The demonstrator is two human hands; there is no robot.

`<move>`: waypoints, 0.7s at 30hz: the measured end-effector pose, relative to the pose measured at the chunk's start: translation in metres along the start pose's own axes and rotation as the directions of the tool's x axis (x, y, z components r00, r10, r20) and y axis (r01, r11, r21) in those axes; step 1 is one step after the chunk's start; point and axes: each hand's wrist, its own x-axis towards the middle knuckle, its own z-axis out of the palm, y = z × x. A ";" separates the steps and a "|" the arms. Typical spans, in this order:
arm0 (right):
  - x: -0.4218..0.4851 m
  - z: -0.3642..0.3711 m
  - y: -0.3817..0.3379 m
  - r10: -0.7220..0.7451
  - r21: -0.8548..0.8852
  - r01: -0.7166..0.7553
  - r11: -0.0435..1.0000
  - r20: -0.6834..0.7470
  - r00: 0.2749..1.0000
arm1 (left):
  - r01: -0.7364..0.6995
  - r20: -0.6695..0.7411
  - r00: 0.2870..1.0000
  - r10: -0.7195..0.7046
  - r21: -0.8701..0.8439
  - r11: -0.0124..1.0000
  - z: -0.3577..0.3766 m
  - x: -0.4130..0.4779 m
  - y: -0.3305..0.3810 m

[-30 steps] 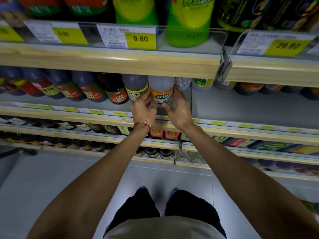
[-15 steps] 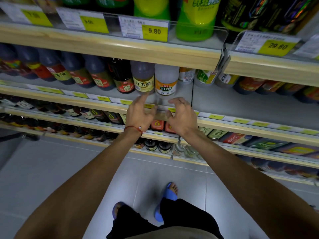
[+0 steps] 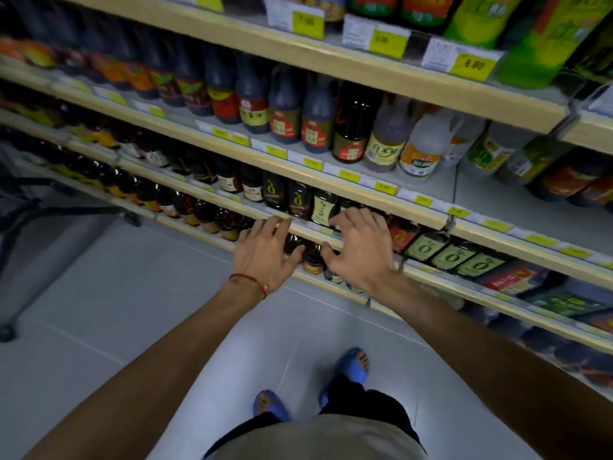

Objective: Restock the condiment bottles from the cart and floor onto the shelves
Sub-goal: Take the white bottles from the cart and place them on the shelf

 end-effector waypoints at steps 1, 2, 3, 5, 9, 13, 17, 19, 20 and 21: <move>-0.002 0.003 -0.019 -0.027 0.017 0.027 0.999 0.006 1.000 | 0.011 -0.006 1.000 -0.011 0.014 1.000 -0.006 -0.014 -0.016; -0.003 0.005 -0.039 -0.057 0.030 0.057 0.998 0.007 0.998 | 0.025 -0.018 1.000 -0.025 0.030 0.999 -0.012 -0.027 -0.032; -0.003 0.008 -0.058 -0.090 0.035 0.090 0.995 0.005 0.996 | 0.048 -0.034 0.998 -0.046 0.046 0.998 -0.020 -0.039 -0.047; -0.003 0.014 -0.097 -0.157 0.043 0.157 0.987 -0.002 0.988 | 0.112 -0.053 0.993 -0.109 0.060 0.992 -0.035 -0.062 -0.079; 0.000 0.030 -0.170 -0.289 0.072 0.288 0.955 -0.002 0.957 | 0.224 -0.085 0.973 -0.217 0.090 0.970 -0.054 -0.109 -0.137; 0.011 0.047 -0.235 -0.440 0.069 0.438 0.896 0.018 0.898 | 0.372 -0.127 0.926 -0.356 0.136 0.918 -0.068 -0.151 -0.189; 0.030 0.070 -0.303 -0.551 0.090 0.547 0.832 0.025 0.834 | 0.508 -0.148 0.860 -0.489 0.140 0.850 -0.077 -0.186 -0.243; 0.042 0.084 -0.336 -0.600 0.095 0.595 0.798 0.033 0.799 | 0.559 -0.143 0.829 -0.541 0.150 0.816 -0.081 -0.198 -0.270; 0.049 0.091 -0.353 -0.622 0.096 0.617 0.781 0.040 0.782 | 0.582 -0.145 0.812 -0.565 0.157 0.798 -0.084 -0.202 -0.285; 0.057 0.098 -0.370 -0.642 0.102 0.636 0.765 0.039 0.766 | 0.607 -0.149 0.795 -0.589 0.160 0.779 -0.087 -0.206 -0.300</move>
